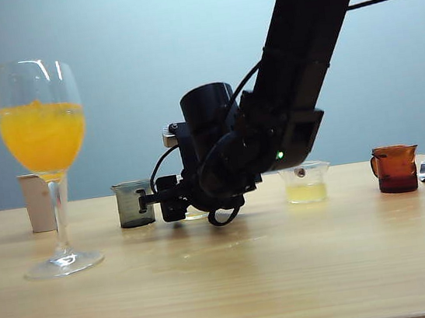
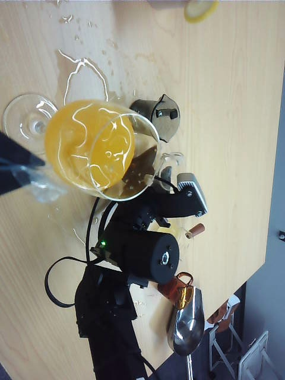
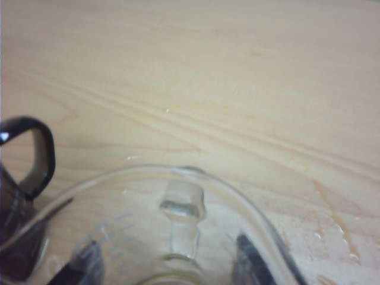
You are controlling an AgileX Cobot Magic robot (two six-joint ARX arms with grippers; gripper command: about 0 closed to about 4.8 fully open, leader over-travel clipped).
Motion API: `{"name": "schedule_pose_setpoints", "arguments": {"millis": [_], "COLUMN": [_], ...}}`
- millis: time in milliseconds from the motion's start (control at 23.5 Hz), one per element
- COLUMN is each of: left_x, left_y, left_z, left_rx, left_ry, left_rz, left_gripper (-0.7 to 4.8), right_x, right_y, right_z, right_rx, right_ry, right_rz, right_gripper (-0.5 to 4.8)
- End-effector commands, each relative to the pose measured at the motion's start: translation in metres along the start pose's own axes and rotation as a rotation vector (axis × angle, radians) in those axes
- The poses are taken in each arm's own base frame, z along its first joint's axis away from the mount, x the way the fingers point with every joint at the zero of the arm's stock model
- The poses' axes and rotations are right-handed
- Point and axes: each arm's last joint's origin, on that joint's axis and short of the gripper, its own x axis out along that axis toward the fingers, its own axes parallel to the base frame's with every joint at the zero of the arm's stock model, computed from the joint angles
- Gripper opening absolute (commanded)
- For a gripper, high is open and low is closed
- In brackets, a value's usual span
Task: Pick up the second measuring cup from the left, pour the orange juice inside into the goblet, and finally put the measuring cup back in its original place.
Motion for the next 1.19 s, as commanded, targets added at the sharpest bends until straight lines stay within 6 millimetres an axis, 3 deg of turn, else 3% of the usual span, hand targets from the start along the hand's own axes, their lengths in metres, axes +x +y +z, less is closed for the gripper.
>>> {"name": "schedule_pose_setpoints", "arguments": {"millis": [43, 128, 170, 298, 383, 596, 723, 1191], "left_x": [-0.0005, -0.0005, -0.0005, -0.0005, -0.0006, -0.0005, -0.0005, -0.0004], "left_y": [-0.0005, -0.0005, -0.0005, -0.0005, -0.0005, -0.0004, -0.0004, -0.0004], "left_z": [0.0009, 0.0010, 0.0009, 0.0010, 0.0011, 0.0010, 0.0010, 0.0013], "left_rx": [0.002, 0.002, 0.002, 0.002, 0.002, 0.002, 0.002, 0.003], "left_ry": [-0.007, -0.008, -0.007, -0.008, -0.008, -0.008, -0.008, -0.010], "left_rz": [-0.006, -0.005, -0.005, -0.005, -0.005, -0.005, -0.005, -0.004], "left_gripper": [-0.06, -0.06, -0.06, -0.06, -0.06, -0.06, -0.06, -0.06], "right_x": [0.0007, 0.0006, 0.0006, 0.0006, 0.0003, -0.0009, -0.0037, -0.0088], "right_y": [0.0013, 0.0014, 0.0014, 0.0014, 0.0021, 0.0050, 0.0058, 0.0058], "right_z": [0.0011, 0.0009, 0.0009, 0.0008, 0.0009, 0.0017, 0.0040, 0.0055], "right_rx": [0.033, 0.033, 0.032, 0.032, 0.031, 0.030, 0.014, -0.015], "right_ry": [-0.012, -0.011, -0.011, -0.009, -0.007, -0.008, 0.040, 0.133], "right_rz": [0.009, 0.009, 0.009, 0.009, 0.010, 0.017, 0.014, 0.010], "right_gripper": [-0.04, 0.11, 0.51, 2.41, 3.26, 3.39, 4.02, 4.02]}}
